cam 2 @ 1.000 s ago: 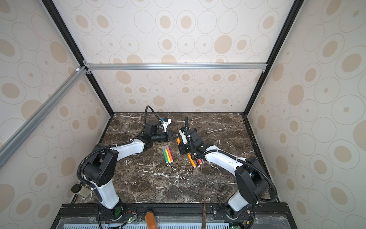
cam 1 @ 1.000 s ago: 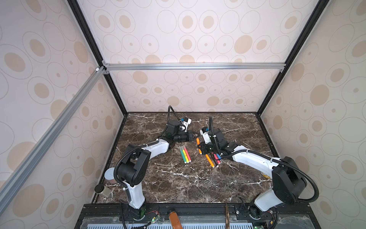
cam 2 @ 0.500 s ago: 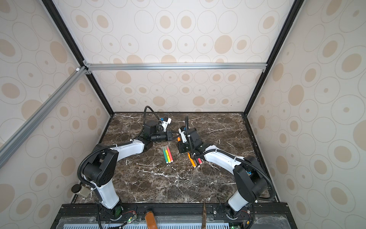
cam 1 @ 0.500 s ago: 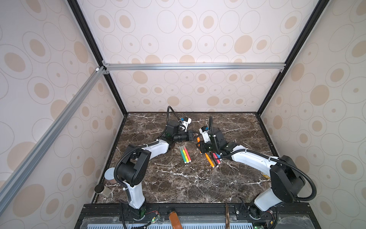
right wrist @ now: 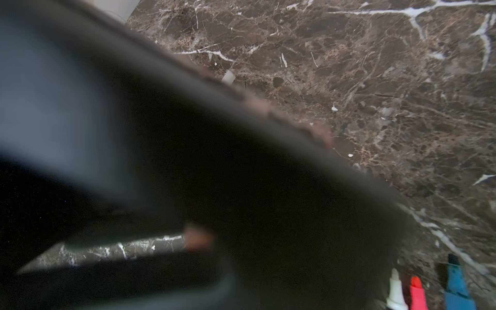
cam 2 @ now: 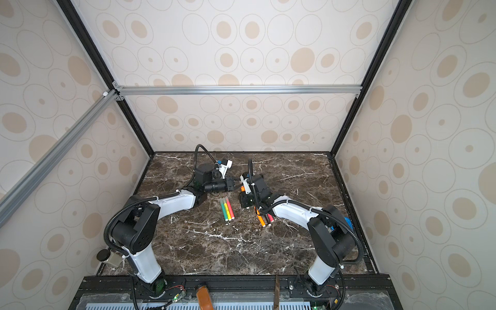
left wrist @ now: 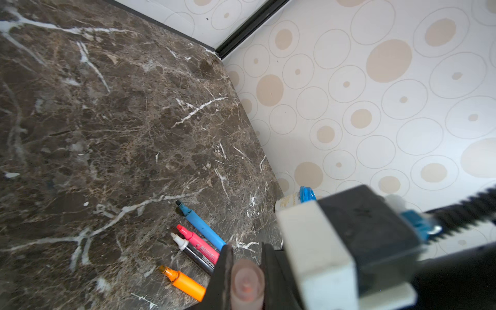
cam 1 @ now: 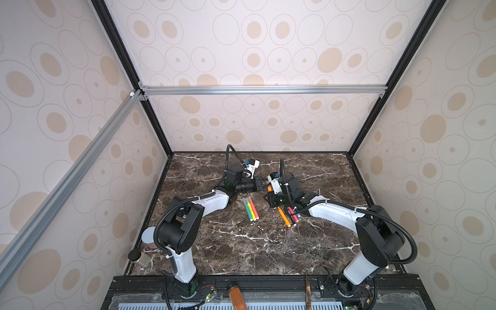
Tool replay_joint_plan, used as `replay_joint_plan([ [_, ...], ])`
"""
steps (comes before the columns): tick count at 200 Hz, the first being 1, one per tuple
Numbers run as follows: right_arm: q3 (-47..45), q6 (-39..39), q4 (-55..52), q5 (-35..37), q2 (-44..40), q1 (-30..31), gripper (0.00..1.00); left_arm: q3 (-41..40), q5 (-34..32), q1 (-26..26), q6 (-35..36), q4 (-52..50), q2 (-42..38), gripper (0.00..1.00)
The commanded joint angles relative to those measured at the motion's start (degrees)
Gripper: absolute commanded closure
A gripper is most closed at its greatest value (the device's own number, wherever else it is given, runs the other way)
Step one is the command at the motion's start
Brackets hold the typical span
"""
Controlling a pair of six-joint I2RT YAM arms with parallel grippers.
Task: Remove pen caps from pens
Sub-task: Open the pen cap on the pen.
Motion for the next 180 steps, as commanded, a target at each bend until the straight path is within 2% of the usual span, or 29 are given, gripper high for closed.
replay_joint_plan([
  [1,1.31,0.87,0.83,1.18,0.75,0.22,0.79,0.73,2.16,-0.33,-1.57,3.33,-2.28,1.0],
  [14,0.9,1.05,1.48,1.7,0.48,0.27,0.87,0.73,2.06,-0.28,-1.41,3.2,-2.35,1.0],
  [30,0.3,0.95,1.88,2.05,-0.32,0.25,0.89,0.73,2.0,-0.35,-1.07,2.87,-2.39,1.0],
  [98,-1.95,0.35,1.55,3.12,-4.14,0.14,0.71,0.82,1.42,-0.31,0.8,0.83,-1.91,1.0],
  [126,-2.48,0.17,1.21,3.61,-5.31,0.05,0.71,0.82,1.29,-0.28,1.12,0.54,-1.74,1.0],
  [136,-2.53,0.1,1.03,3.49,-5.46,0.1,0.73,0.88,1.23,-0.28,1.03,0.61,-1.7,1.0],
  [180,-2.55,0.16,0.97,1.85,-5.25,0.08,0.96,1.04,0.91,-0.27,1.55,0.04,-1.34,1.0],
])
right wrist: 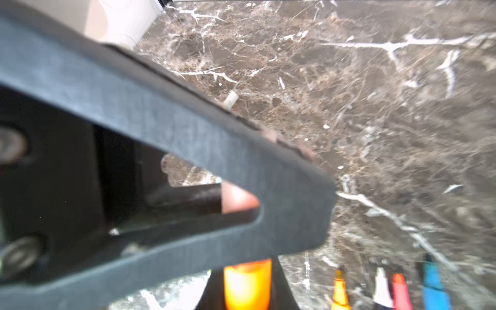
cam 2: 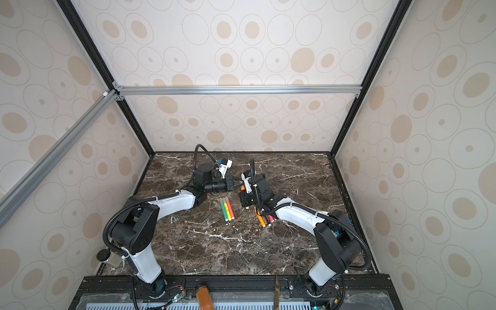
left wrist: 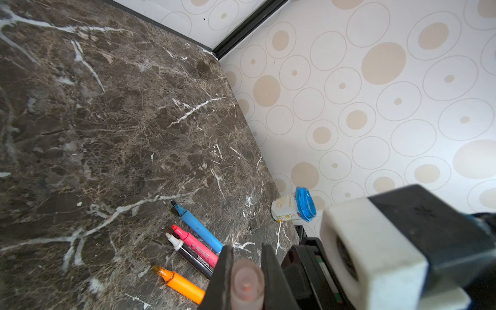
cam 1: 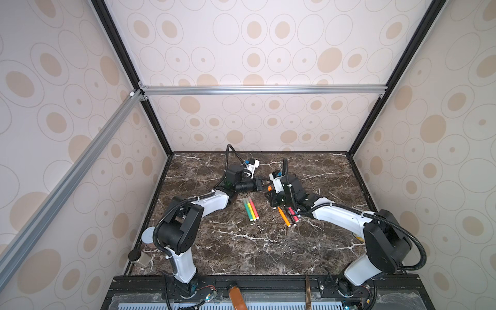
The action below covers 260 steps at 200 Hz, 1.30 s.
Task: Remove pen caps from pens
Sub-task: Open the pen cap on the pen, then place the pen at the center of the table.
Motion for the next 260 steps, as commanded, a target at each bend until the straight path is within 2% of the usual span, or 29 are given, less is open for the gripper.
replay_joint_plan([
  [1,-0.82,0.41,-0.27,-0.14,-1.11,-0.23,0.97,1.08,0.29,-0.27,1.44,0.1,-1.29,1.0],
  [7,-0.89,0.34,-0.36,-0.22,-1.18,-0.24,1.0,1.23,0.13,-0.26,1.88,-0.4,-1.21,1.0],
  [78,-5.45,-0.57,-3.65,0.34,-5.33,-0.23,1.0,6.11,-3.4,3.87,8.32,-8.61,-0.5,1.0],
  [114,-10.84,0.28,-4.41,-0.85,-10.05,-0.08,1.0,13.43,-5.79,7.24,12.31,-15.06,2.66,1.0],
  [170,-16.29,-0.06,-6.8,-1.56,-16.23,1.01,1.0,26.47,-4.8,11.7,11.95,-18.59,9.65,1.0],
  [214,-18.27,-0.13,-7.41,-1.4,-17.41,1.51,1.0,37.01,-4.01,12.82,10.99,-21.86,12.9,1.0],
  [231,-17.7,-0.3,-8.06,-0.35,-17.41,1.56,1.0,39.8,-5.21,13.07,12.91,-25.45,13.31,1.0],
  [249,-15.53,0.07,-9.95,2.26,-15.84,1.48,1.0,40.09,-8.17,13.72,15.98,-30.36,12.73,1.0],
  [260,-13.06,-0.23,-11.84,3.19,-13.25,1.42,1.0,37.41,-8.88,14.56,16.6,-31.05,11.19,1.0],
])
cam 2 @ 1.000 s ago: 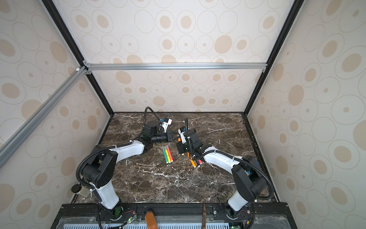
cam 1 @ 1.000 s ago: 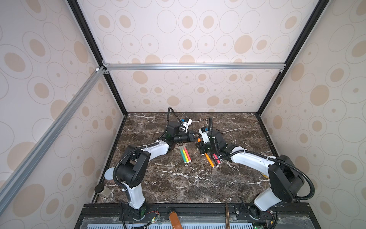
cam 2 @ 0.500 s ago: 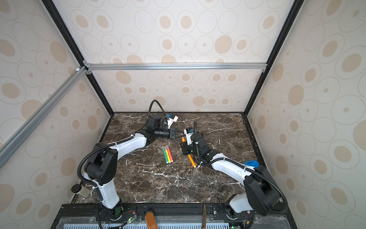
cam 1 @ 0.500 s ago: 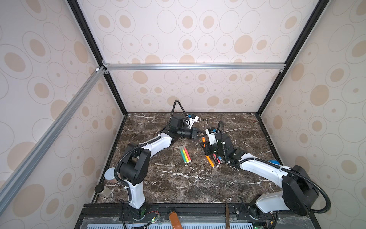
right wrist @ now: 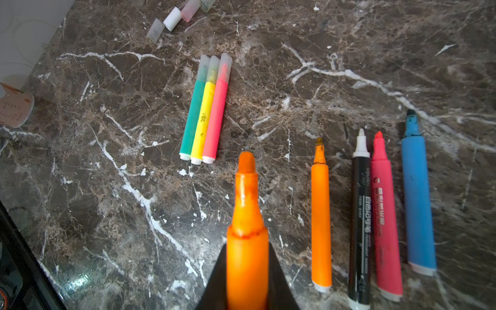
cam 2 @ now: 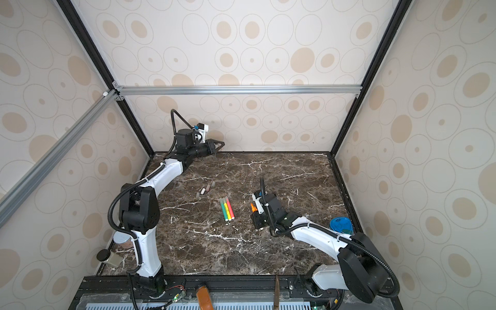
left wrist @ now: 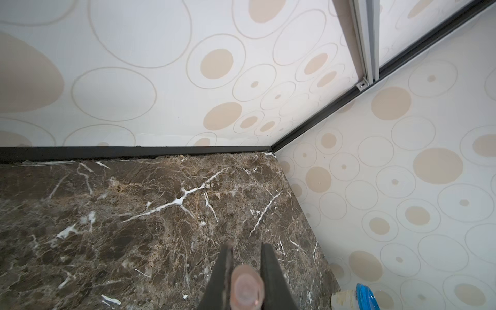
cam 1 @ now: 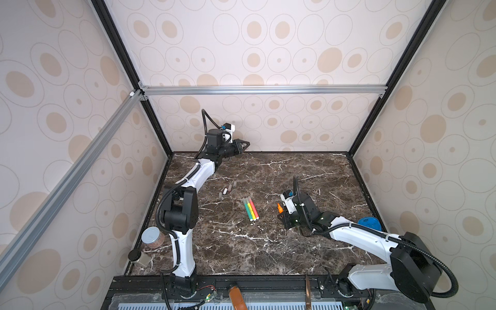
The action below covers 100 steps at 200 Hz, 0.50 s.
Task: Remove pen caps from pens
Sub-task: Place the pen at the center of the table.
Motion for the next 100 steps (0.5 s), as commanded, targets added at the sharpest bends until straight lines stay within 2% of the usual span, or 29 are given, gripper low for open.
replay_joint_plan([
  [1,4.68,-0.5,-4.02,2.89,2.86,0.06,1.0,-1.08,-3.05,-0.01,4.39,-5.86,-2.24,1.0],
  [19,10.25,-0.63,-9.4,3.32,8.61,0.11,1.0,-8.19,-3.85,1.85,4.46,-4.14,-6.73,1.0],
  [43,13.58,-0.19,-10.15,2.16,14.31,0.04,1.0,-17.92,-6.49,4.27,6.28,-4.53,-13.64,1.0],
  [100,18.66,-0.95,-14.76,3.72,22.19,0.1,1.0,-32.67,-17.83,9.45,13.17,-12.2,-26.66,1.0],
])
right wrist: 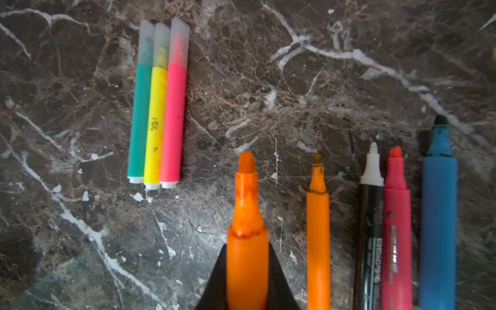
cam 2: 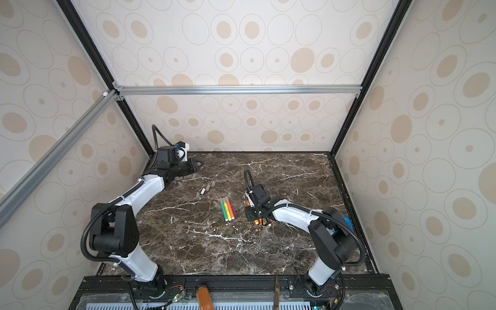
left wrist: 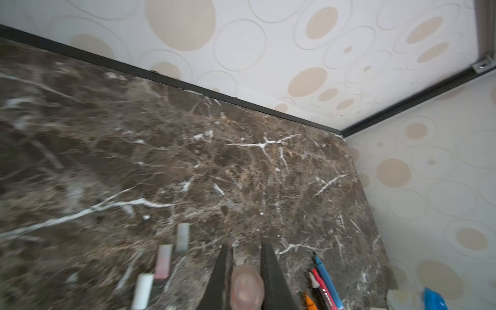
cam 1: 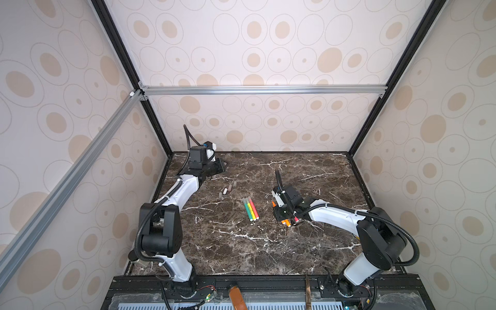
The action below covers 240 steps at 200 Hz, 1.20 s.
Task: Remove pen caps from pens
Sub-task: Place the pen at the center of the table.
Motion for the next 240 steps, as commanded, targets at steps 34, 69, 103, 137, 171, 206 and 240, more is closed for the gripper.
replay_joint_plan([
  [34,3.09,-1.46,-6.15,2.65,5.4,0.04,0.98,-9.78,-4.77,3.54,5.33,-2.73,-7.23,1.0],
  [69,4.09,-1.63,-7.67,3.11,7.63,0.1,0.92,-13.7,-6.62,3.86,5.86,-2.84,-8.67,1.0],
  [103,4.29,-1.56,-8.57,4.45,8.26,0.07,0.83,-15.94,-8.78,3.89,6.08,-3.18,-8.73,1.0],
  [137,4.73,-2.45,-9.87,6.18,8.44,0.1,0.75,-15.66,-10.1,3.9,6.26,-3.76,-8.33,1.0],
  [171,5.1,-3.11,-10.47,7.63,8.46,0.03,0.73,-16.35,-10.35,3.9,6.16,-3.28,-7.58,1.0],
  [206,5.37,-3.74,-11.11,9.12,8.37,0.04,0.74,-18.13,-11.17,3.85,5.89,-2.83,-7.63,1.0],
  [240,5.7,-4.9,-11.47,11.76,7.69,0.08,0.75,-20.3,-11.5,3.91,5.46,-2.12,-8.67,1.0],
])
